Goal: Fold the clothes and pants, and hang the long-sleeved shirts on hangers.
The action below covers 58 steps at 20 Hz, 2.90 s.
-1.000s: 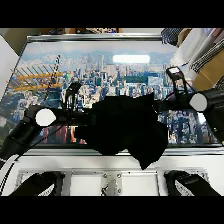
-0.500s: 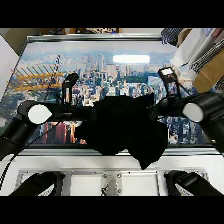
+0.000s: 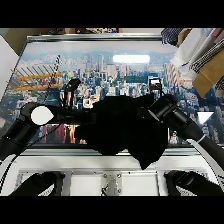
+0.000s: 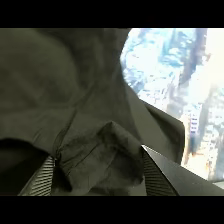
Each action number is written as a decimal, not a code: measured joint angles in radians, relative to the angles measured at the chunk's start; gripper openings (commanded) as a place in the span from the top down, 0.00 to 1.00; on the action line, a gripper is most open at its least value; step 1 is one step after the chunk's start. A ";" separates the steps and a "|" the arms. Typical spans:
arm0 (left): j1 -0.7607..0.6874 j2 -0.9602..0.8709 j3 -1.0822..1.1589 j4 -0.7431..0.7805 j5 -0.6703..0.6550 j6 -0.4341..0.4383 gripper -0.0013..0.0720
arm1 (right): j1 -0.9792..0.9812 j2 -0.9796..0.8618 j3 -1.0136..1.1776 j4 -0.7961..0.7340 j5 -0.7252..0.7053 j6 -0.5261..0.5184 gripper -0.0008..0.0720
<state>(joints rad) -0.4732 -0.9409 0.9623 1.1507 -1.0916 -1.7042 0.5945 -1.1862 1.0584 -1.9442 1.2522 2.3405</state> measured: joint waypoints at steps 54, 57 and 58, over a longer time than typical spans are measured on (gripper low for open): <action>-0.392 0.108 0.095 0.516 -0.185 -0.377 0.14 | 0.056 0.406 0.089 0.307 0.185 -0.194 0.97; -0.359 0.108 0.151 0.583 -0.200 -0.398 0.14 | 0.056 0.406 0.089 0.307 0.185 -0.194 0.97; -0.325 0.107 0.175 0.595 -0.200 -0.391 0.14 | 0.056 0.406 0.089 0.307 0.185 -0.194 0.97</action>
<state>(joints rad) -0.7982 -0.8337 1.1374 1.7462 -1.2915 -2.0953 0.6510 -0.7803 1.1469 -1.6371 1.4372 2.1468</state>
